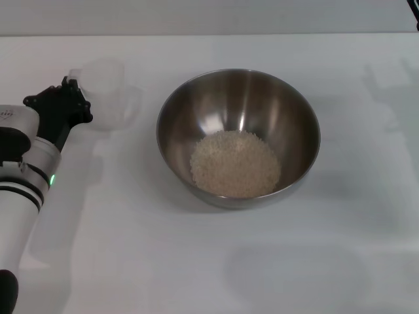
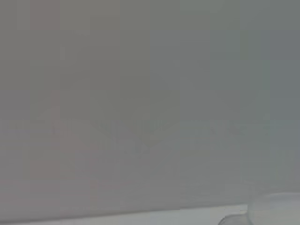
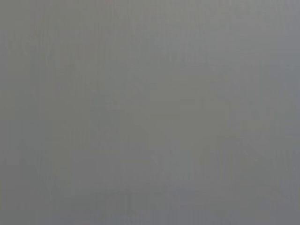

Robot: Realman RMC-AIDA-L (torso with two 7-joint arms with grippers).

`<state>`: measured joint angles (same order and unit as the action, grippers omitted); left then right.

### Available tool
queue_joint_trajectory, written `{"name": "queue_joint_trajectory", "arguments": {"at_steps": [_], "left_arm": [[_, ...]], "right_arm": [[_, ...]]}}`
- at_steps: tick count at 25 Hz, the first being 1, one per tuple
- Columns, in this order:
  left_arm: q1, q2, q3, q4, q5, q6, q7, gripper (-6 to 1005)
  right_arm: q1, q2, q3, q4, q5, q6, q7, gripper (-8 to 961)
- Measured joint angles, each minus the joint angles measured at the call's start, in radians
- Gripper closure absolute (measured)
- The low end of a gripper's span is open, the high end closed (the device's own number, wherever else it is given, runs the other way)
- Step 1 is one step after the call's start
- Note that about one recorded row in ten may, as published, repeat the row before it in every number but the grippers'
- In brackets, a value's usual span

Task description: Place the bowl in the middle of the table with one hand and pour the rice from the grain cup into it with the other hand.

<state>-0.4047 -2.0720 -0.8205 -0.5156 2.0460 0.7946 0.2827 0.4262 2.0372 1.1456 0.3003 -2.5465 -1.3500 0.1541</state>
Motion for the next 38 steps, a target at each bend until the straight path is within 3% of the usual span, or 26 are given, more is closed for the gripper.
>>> {"name": "queue_joint_trajectory", "arguments": {"at_steps": [18, 24, 26, 32, 33, 38], "left_arm": [[0.002, 0.001, 0.008, 0.021, 0.010, -0.065, -0.030, 983], [0.027, 0.005, 0.017, -0.002, 0.023, -0.060, -0.031, 815], [0.056, 0.006, 0.018, -0.030, 0.027, -0.047, -0.032, 715], [0.185, 0.010, 0.019, -0.114, 0.069, 0.074, -0.032, 605], [0.233, 0.011, 0.016, -0.137, 0.105, 0.110, -0.032, 586], [0.285, 0.007, 0.025, -0.132, 0.158, 0.231, -0.037, 498]], "right_arm": [[-0.006, 0.000, 0.000, 0.000, -0.012, -0.002, 0.007, 161], [-0.006, 0.000, -0.001, 0.000, -0.012, -0.002, 0.007, 161], [-0.005, 0.000, -0.001, 0.000, -0.012, -0.002, 0.005, 161], [-0.004, 0.000, -0.001, 0.000, -0.012, -0.001, 0.001, 161], [-0.004, 0.000, 0.002, -0.001, -0.012, -0.001, 0.001, 161], [-0.012, 0.000, 0.013, -0.004, -0.009, 0.000, 0.001, 161]]}}
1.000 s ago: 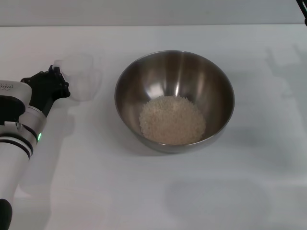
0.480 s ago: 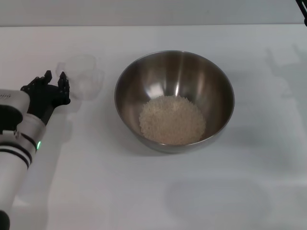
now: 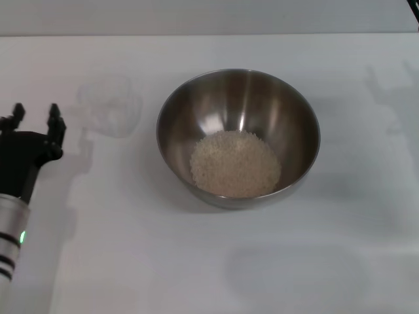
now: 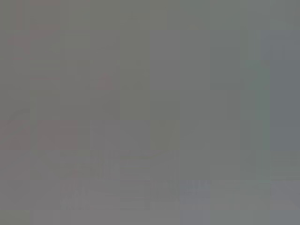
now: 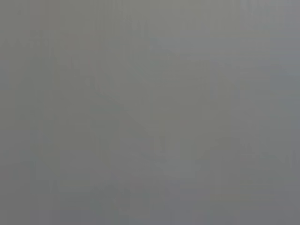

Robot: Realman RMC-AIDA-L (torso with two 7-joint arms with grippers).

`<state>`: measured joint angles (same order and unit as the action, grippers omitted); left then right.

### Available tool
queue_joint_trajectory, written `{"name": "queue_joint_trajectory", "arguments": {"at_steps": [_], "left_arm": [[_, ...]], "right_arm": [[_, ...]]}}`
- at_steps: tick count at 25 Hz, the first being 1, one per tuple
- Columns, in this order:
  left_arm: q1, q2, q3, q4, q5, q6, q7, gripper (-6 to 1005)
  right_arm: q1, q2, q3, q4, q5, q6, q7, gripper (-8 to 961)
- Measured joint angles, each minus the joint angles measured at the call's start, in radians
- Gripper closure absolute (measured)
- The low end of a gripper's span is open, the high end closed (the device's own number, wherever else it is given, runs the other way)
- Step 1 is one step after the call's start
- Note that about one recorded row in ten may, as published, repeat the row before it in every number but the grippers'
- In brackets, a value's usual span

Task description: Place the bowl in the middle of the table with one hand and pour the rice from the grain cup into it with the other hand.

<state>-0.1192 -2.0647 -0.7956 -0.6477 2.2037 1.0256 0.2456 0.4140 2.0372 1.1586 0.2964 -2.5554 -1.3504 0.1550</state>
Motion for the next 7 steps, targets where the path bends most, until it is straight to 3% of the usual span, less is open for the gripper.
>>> {"name": "queue_joint_trajectory", "arguments": {"at_steps": [7], "left_arm": [[-0.011, -0.003, 0.039, 0.129, 0.022, 0.268, -0.167, 440]], "right_arm": [[-0.028, 0.027, 0.059, -0.014, 0.003, -0.048, -0.001, 161]]}}
